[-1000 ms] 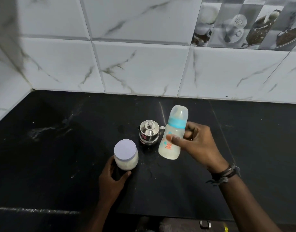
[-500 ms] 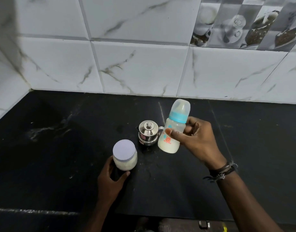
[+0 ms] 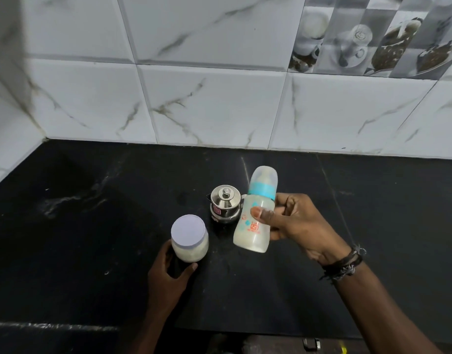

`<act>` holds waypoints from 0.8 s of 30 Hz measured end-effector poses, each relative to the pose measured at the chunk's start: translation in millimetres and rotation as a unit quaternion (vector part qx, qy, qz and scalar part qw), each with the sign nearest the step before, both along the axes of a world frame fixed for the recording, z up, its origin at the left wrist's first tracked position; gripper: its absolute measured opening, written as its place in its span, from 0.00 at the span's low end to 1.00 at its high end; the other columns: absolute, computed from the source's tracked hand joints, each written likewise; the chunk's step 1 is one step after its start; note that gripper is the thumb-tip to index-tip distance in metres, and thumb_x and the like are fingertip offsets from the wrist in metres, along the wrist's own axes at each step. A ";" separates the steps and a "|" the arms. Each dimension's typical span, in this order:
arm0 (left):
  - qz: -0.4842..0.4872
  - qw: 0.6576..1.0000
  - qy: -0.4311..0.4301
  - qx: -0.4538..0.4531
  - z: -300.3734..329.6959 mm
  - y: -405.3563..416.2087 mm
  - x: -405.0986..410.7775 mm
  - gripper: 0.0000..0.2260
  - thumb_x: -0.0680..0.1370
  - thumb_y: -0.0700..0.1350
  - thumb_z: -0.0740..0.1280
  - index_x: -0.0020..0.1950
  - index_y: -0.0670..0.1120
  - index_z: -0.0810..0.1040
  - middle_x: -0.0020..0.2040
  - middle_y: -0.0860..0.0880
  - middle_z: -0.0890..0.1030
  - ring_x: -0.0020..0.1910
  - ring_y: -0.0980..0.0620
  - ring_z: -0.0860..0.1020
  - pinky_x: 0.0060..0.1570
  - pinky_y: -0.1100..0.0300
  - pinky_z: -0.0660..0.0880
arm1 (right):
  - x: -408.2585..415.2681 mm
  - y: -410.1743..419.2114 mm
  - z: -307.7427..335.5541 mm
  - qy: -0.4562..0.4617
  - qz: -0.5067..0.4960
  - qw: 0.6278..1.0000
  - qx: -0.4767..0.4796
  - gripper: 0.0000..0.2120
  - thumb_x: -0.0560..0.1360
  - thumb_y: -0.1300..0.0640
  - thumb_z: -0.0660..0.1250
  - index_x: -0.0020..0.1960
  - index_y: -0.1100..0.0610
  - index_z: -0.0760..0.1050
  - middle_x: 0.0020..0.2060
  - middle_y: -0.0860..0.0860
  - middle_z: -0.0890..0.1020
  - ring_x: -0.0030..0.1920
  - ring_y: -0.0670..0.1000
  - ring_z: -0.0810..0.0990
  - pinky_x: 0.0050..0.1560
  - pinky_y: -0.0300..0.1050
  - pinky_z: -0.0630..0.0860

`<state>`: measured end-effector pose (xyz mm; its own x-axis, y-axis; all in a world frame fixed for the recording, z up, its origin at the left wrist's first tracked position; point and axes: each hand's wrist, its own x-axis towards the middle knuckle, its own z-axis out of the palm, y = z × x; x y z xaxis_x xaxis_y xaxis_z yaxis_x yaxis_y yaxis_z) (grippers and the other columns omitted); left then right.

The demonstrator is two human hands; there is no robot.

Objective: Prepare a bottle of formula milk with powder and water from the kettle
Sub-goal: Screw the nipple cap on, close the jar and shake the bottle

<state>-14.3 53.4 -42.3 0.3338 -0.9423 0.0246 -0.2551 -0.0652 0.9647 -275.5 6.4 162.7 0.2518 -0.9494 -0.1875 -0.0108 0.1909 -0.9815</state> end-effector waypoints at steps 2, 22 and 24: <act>0.001 1.000 0.000 -0.001 -0.4 0.5 1.0 0.36 0.64 0.37 0.81 0.70 0.47 0.72 0.64 0.50 0.78 0.62 0.56 0.77 0.58 0.72 0.72 | 0.6 -2.8 0.4 -0.011 -0.023 1.000 -0.004 0.19 0.69 0.58 0.73 0.58 0.64 0.80 0.48 0.59 0.87 0.49 0.56 0.87 0.44 0.49 0.84; 0.000 1.000 0.004 -0.005 2.0 -0.1 -0.9 0.35 0.64 0.37 0.80 0.67 0.54 0.71 0.63 0.52 0.78 0.60 0.66 0.76 0.56 0.73 0.72 | -2.8 -2.1 -0.3 -0.033 -0.083 0.995 -0.037 0.17 0.73 0.58 0.71 0.59 0.64 0.79 0.47 0.58 0.87 0.48 0.55 0.87 0.44 0.48 0.84; 0.002 1.000 0.002 -0.006 1.1 0.0 -0.7 0.35 0.64 0.37 0.80 0.67 0.55 0.71 0.63 0.53 0.78 0.61 0.63 0.76 0.58 0.71 0.73 | -3.0 -4.0 -1.5 -0.041 -0.109 0.993 -0.036 0.17 0.73 0.57 0.70 0.60 0.64 0.79 0.47 0.58 0.87 0.48 0.55 0.87 0.43 0.47 0.84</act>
<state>-15.0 53.4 -41.2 0.3381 -0.9405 0.0344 -0.2518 -0.0552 0.9662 -278.4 2.4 161.2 0.0502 -0.9933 -0.1043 0.1035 0.1090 -0.9886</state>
